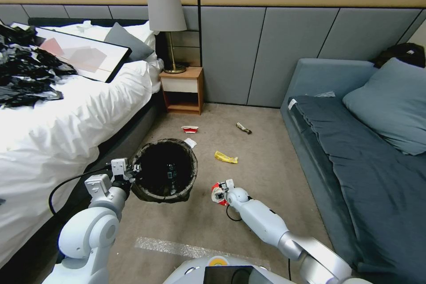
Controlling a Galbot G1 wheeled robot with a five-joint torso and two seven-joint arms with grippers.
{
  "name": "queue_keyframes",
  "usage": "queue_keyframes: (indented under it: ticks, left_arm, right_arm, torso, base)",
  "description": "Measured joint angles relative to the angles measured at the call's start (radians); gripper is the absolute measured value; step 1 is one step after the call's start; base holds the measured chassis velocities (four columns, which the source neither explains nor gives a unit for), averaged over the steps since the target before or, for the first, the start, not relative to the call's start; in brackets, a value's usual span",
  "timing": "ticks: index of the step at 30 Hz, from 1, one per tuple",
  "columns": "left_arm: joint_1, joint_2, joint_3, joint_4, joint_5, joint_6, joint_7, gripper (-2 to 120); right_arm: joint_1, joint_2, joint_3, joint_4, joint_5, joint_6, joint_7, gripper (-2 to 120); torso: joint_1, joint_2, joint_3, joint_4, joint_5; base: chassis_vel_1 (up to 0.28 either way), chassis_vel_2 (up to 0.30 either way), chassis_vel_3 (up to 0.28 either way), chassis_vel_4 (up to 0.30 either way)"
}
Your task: Pick up the trash bin, then pick up the garbage from the floor and place it into the trash bin.
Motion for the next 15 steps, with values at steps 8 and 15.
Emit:
queue_keyframes:
  ticks: [8, 15]
  left_arm:
    - [0.001, -0.003, 0.001, 0.0, 0.002, 0.0, 0.0, 4]
    - [-0.004, -0.003, 0.002, 0.004, 0.002, 0.0, 0.0, 4]
  right_arm:
    - [-0.001, -0.002, -0.002, 0.006, 0.007, 0.0, 0.003, 20]
    - [-0.002, -0.018, 0.006, 0.027, 0.008, 0.002, 0.002, 0]
  torso:
    - [0.0, 0.0, 0.0, -0.0007, -0.0007]
    - [0.0, 0.0, 0.0, -0.0005, -0.0005]
  base:
    - [0.0, 0.0, 0.0, 0.0]
    - [0.0, 0.0, 0.0, 0.0]
